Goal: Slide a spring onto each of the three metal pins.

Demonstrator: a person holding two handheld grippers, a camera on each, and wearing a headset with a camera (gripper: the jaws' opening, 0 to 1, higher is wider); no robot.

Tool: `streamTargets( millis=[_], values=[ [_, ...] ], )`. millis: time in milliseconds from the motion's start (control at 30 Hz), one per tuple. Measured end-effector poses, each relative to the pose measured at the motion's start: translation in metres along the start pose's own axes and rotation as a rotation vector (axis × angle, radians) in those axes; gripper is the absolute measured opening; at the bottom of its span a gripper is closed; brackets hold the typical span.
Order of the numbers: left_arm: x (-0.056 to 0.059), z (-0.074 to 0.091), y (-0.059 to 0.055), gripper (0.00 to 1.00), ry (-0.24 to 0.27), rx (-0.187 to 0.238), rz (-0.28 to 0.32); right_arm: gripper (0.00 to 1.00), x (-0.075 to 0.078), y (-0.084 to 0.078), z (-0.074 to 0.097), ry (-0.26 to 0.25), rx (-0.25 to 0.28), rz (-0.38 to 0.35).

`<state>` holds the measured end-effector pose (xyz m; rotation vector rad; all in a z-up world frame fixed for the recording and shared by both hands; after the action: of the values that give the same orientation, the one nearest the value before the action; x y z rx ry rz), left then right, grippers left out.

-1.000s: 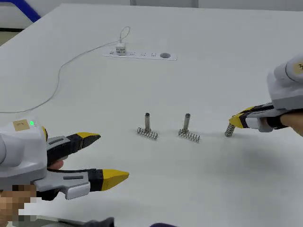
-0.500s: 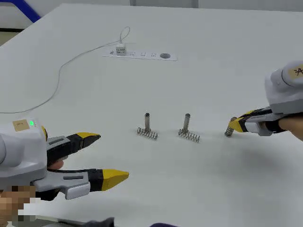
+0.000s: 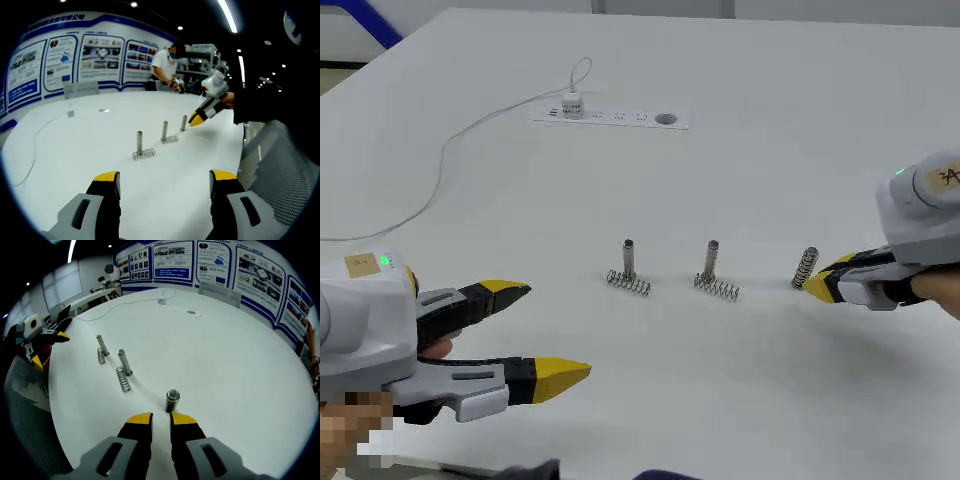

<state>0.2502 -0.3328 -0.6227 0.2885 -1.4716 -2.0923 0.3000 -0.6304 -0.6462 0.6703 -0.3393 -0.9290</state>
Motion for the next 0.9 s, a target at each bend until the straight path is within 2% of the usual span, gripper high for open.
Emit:
streamTargets(
  millis=[267,533,900],
  values=[
    [0.0,0.0,0.0,0.74,0.0,-0.001,-0.002,0.14,-0.013,0.004,-0.002,0.024,0.002,0.021],
    [0.0,0.001,0.0,0.74,0.001,0.001,-0.002,0.15,-0.029,0.013,-0.009,0.064,0.006,0.08],
    [0.001,0.0,0.0,0.74,-0.001,-0.004,-0.005,0.16,-0.042,0.026,-0.021,0.104,0.007,0.144]
  ],
)
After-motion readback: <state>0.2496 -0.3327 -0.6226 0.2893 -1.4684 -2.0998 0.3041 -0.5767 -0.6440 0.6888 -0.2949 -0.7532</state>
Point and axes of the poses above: the centre of the closed fingertips' face, and the gripper's own axes: z roughly backward along the fingers, x roughly to its right, y roughly out of its top, the point moved 4 cm from there along z, roughly backward along the fingers, and after that the axes turned 1 degree about y, right-handed, at the moved point
